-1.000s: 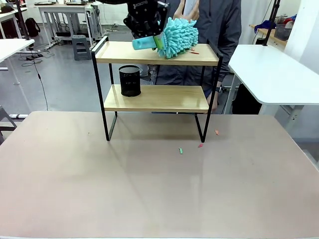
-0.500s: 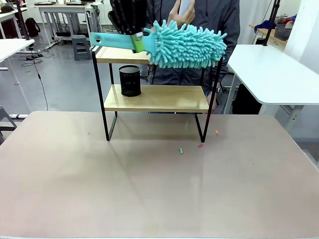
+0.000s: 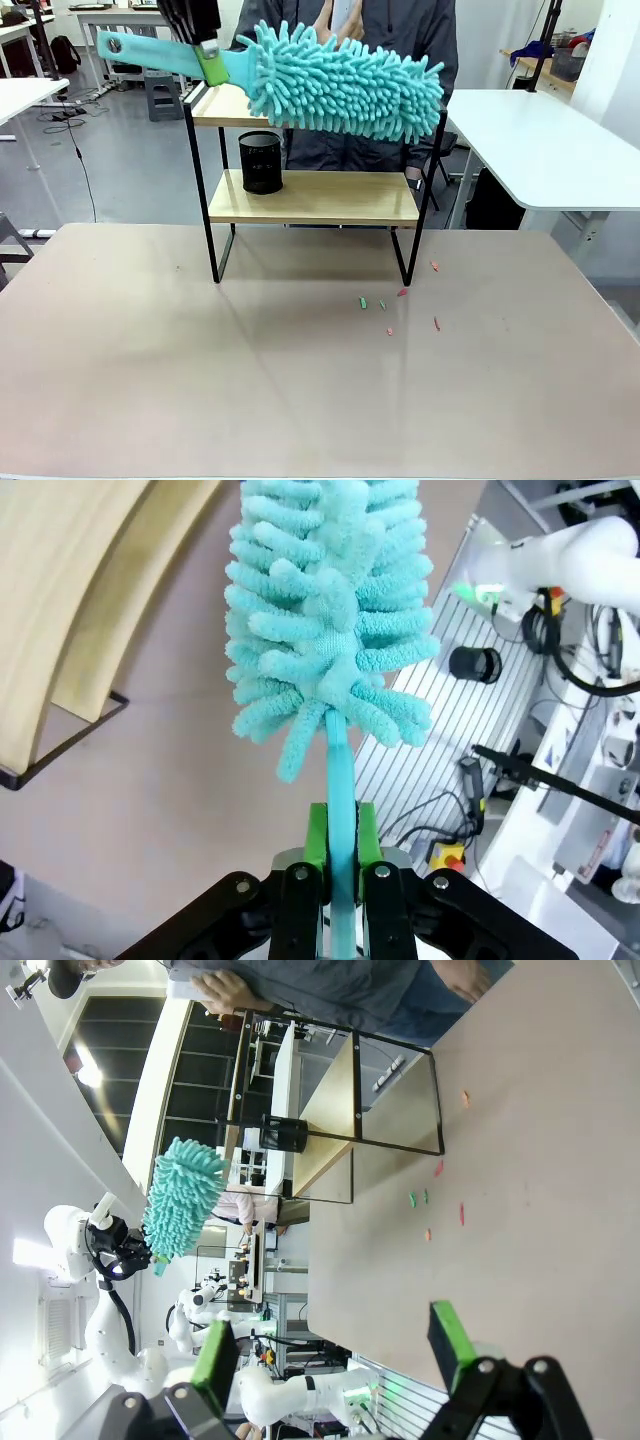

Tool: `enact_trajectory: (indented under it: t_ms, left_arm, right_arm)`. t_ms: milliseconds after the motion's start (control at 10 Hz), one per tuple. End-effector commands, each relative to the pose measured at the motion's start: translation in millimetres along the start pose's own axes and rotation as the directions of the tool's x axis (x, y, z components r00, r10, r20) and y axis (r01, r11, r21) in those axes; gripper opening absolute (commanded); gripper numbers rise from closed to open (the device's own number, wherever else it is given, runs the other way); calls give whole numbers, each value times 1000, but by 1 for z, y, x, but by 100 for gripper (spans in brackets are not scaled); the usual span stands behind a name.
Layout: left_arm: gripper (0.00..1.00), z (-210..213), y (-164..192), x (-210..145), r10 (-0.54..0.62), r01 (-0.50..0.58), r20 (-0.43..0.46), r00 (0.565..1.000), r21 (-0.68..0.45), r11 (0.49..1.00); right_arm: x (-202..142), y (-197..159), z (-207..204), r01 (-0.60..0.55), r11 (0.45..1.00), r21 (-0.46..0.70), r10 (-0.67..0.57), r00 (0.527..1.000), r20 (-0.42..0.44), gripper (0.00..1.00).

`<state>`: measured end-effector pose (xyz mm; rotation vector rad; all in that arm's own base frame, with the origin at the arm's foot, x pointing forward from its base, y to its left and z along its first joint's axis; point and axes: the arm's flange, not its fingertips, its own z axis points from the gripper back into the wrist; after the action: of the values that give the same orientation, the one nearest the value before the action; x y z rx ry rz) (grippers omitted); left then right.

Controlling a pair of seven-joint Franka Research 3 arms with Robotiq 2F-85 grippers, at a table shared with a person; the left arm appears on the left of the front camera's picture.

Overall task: Clean the shelf.
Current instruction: Clean the remaining tier of the Shelf with the Duster once objects are removed.

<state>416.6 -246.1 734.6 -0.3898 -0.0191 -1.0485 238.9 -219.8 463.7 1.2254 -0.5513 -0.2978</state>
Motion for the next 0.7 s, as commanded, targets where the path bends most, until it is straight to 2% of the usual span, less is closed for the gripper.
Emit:
enact_trajectory:
  t_ms: [0,100,200,300,400,500,600]
  left_arm:
    - [12,-2,-2,-27,9,-6,119,993,-26,1000]
    - [12,14,-1,-45,99,-105,233,968,12,994]
    - [12,33,1,-86,234,-266,387,892,29,964]
    - [12,42,-2,-131,328,-378,505,799,-3,926]
    - [12,43,-5,-173,445,-549,611,654,-21,836]
    - [12,36,-8,-212,516,-664,695,501,-74,744]
    - [12,24,-5,-243,552,-727,744,377,-132,674]
  right_arm:
    - [3,1,-1,-24,999,24,23,1000,17,100]
    - [3,1,-1,-24,999,24,23,1000,17,100]
    - [3,1,-1,-24,999,24,23,1000,17,100]
    - [3,1,-1,-24,999,24,23,1000,17,100]
    - [3,1,-1,-24,999,24,23,1000,17,100]
    - [3,1,-1,-24,999,24,23,1000,17,100]
    - [3,1,-1,-24,999,24,23,1000,17,100]
